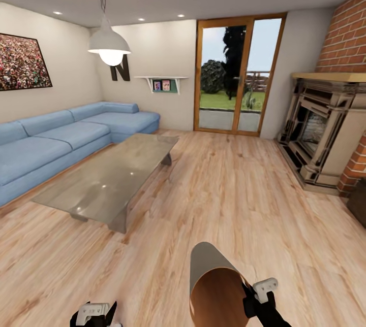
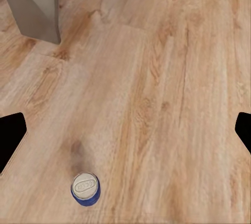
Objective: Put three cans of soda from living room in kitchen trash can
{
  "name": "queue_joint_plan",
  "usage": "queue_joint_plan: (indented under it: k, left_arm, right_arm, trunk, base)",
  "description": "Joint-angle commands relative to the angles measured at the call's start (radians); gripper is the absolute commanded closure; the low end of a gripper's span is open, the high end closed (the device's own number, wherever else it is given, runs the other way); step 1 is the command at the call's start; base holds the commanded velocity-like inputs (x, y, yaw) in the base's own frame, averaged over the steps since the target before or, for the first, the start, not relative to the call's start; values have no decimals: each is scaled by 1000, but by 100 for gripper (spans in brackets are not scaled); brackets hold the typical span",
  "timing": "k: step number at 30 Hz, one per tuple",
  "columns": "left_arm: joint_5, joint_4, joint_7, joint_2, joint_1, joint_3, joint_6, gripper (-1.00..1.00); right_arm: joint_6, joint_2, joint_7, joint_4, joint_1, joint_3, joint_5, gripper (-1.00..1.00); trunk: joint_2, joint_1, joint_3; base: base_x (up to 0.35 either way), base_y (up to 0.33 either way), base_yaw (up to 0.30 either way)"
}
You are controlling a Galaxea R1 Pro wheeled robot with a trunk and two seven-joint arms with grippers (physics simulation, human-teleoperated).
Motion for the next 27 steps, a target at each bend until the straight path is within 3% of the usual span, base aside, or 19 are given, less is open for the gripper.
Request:
queue_joint_plan:
  k: [1,6,13,20,22,23,24,27]
  left_arm:
    - [0,0,0,0,0,0,0,-100]
    - [-2,-1,0,0,-1,0,10,-100]
    - [-2,-12,-1,2,-14,-2,119,-100]
    - [-9,-6,0,5,-118,-3,260,-100]
    - [-9,-4,0,6,-146,-3,302,-100]
    - [-10,-4,0,6,-163,-3,331,-100]
    - [-10,-4,0,6,-168,-3,339,-100]
    - [-11,-3,1,6,-184,-3,350,-100]
  right_arm:
    - [1,0,7,-2,0,-1,-7,100]
    - [0,-2,6,-1,0,-3,-10,100]
    - [1,-5,6,-9,-2,-9,-13,100]
    - [30,3,7,-60,-16,-6,-16,100]
    - [99,5,8,-111,-35,-3,-17,100]
    - [237,7,12,-201,-65,-1,-18,100]
    - [298,10,14,-246,-84,1,-19,100]
    - [397,31,14,-308,-134,2,-18,100]
  trunk:
    - [0,0,0]
    - [0,0,0]
    - [0,0,0]
    - [0,0,0]
    - [0,0,0]
    - [0,0,0]
    - [0,0,0]
    - [0,0,0]
  base:
    - [254,197,0]
    - [215,143,0]
    - [92,30,0]
    - [17,5,0]
    - [4,1,0]
    - [2,0,0]
    - [1,0,0]
    - [0,0,0]
